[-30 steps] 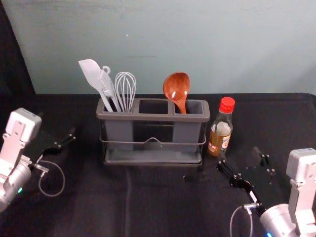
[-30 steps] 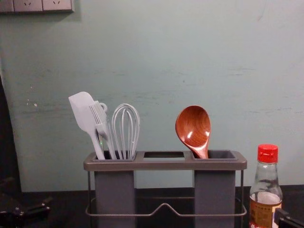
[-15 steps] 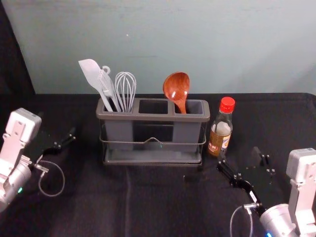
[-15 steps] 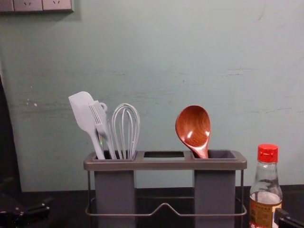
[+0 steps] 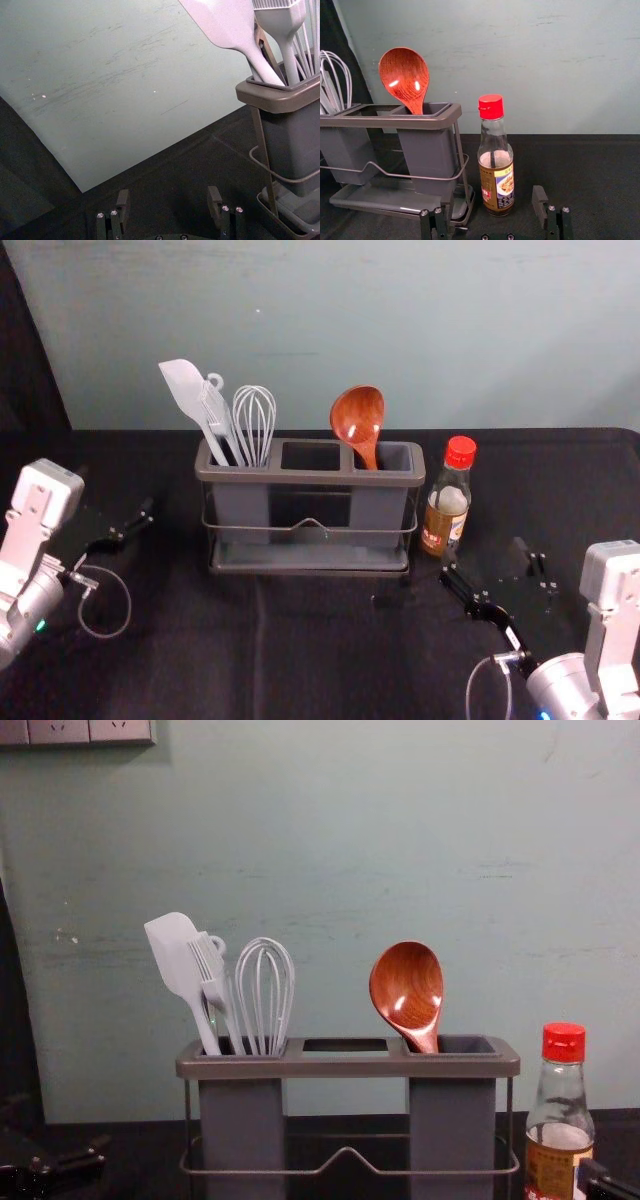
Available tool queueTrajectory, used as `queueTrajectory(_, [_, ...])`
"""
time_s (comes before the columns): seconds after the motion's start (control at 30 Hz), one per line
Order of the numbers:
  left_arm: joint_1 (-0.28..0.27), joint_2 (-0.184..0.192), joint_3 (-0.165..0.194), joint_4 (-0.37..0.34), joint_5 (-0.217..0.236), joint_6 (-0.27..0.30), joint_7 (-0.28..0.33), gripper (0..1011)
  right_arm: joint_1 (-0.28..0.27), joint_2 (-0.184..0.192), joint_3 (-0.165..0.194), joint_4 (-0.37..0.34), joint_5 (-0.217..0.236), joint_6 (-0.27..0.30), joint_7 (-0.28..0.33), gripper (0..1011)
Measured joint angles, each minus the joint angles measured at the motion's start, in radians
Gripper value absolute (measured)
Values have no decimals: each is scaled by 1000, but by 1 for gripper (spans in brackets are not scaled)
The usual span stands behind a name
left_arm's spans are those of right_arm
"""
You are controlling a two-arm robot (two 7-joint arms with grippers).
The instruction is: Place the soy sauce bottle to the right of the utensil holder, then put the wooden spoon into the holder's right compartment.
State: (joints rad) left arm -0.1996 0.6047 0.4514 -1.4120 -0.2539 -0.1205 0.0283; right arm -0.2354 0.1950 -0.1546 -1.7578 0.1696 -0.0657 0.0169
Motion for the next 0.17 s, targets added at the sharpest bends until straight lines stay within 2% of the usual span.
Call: queueTrajectory(0.17, [0, 0, 0, 0, 0, 0, 0, 1011, 0, 0, 0, 0, 0, 0, 0, 1004])
